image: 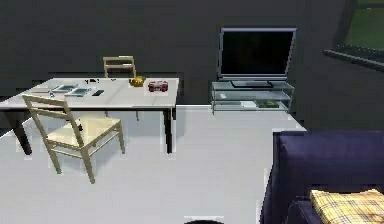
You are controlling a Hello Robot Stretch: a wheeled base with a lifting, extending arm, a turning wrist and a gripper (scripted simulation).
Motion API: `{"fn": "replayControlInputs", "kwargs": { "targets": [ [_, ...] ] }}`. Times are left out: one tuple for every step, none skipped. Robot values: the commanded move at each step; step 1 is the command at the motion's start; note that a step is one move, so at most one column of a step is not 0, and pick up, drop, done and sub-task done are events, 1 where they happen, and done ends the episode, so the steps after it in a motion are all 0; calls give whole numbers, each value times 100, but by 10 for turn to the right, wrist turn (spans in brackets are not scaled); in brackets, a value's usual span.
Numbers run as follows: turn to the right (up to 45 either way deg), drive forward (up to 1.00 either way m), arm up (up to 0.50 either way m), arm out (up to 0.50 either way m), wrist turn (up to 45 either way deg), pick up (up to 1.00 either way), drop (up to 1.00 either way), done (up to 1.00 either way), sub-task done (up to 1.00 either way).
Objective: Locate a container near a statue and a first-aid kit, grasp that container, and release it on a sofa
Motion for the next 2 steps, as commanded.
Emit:
{"fn": "replayControlInputs", "kwargs": {
  "targets": [
    [-360,0,0,0,0,0,0,0,0],
    [450,0,0,0,0,0,0,0,0]
  ]
}}
